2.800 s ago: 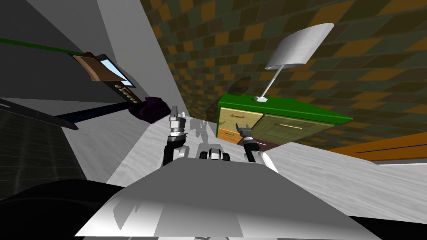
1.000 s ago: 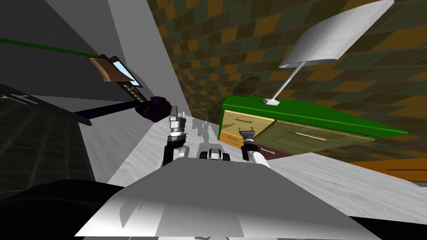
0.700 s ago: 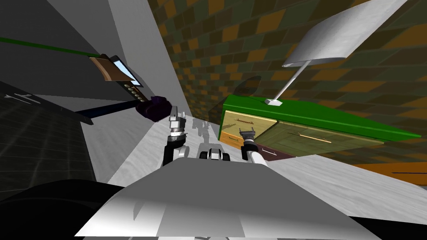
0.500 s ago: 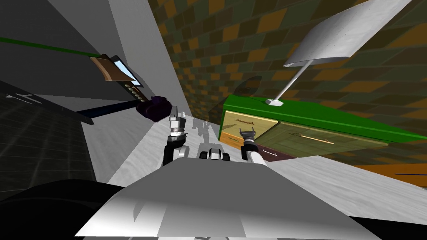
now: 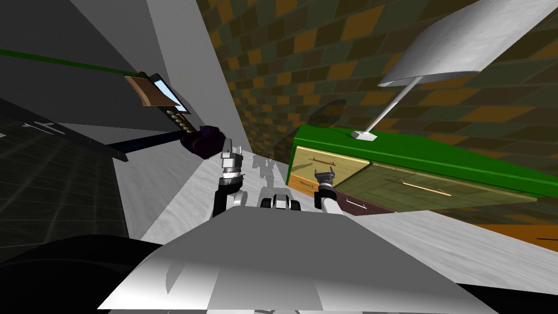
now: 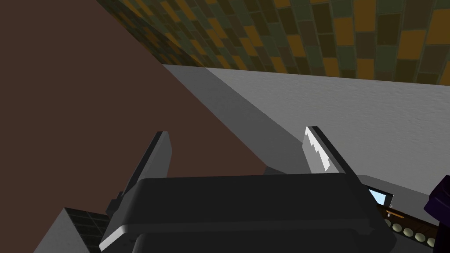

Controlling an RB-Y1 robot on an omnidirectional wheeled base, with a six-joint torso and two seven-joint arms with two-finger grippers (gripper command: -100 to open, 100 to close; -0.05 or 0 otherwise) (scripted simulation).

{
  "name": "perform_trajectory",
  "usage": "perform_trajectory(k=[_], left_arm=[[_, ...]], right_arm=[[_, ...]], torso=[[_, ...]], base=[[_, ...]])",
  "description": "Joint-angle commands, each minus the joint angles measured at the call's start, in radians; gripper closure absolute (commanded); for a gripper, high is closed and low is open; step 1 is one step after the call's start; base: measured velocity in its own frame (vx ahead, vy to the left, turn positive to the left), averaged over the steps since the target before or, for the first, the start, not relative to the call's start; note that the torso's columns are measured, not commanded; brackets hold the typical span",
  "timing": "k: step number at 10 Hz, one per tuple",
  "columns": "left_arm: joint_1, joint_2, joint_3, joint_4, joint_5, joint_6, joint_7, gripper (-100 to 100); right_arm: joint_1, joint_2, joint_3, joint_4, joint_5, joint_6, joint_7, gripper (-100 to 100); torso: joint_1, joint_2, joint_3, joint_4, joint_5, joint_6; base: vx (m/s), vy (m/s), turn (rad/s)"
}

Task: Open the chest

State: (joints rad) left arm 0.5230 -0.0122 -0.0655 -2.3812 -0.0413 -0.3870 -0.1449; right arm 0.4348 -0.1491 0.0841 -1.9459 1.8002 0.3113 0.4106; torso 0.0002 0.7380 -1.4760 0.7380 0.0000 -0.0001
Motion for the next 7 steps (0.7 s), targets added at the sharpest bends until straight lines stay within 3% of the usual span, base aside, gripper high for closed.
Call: perform_trajectory(k=[1, 7], left_arm=[[0.000, 0.000, 0.000, 0.000, 0.000, 0.000, 0.000, 0], [0.000, 0.000, 0.000, 0.000, 0.000, 0.000, 0.000, 0]], right_arm=[[0.000, 0.001, 0.000, 0.009, 0.056, 0.015, 0.004, -100], [-0.008, 0.017, 0.000, 0.068, 0.230, 0.086, 0.028, -100]], torso=[[0.000, 0.001, 0.000, 0.000, 0.000, 0.000], [0.000, 0.000, 0.000, 0.000, 0.000, 0.000]], base=[[0.015, 0.005, 0.000], [0.039, 0.005, 0.034]])
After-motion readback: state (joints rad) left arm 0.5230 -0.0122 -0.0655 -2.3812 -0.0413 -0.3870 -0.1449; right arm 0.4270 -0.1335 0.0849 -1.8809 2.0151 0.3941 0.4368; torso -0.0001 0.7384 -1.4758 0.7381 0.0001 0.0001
